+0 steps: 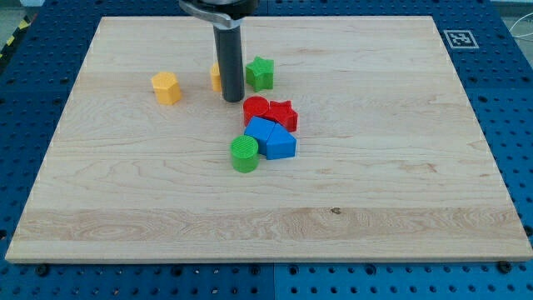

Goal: Move your arm closer to the green circle

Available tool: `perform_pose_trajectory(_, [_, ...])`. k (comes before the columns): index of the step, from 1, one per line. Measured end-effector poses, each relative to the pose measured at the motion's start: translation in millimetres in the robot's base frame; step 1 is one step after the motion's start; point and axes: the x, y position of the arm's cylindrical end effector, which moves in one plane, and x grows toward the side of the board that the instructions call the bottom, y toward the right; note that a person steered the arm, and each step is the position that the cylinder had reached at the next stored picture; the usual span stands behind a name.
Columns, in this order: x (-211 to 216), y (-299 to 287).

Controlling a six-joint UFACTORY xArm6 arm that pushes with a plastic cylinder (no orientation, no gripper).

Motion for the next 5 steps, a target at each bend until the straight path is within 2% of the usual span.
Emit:
perform_pose_trajectory(2, [52.7, -0.3])
perform_pose_trajectory(4, [68.0, -31.0])
perform_pose_trajectory(5, [91.5, -34.6])
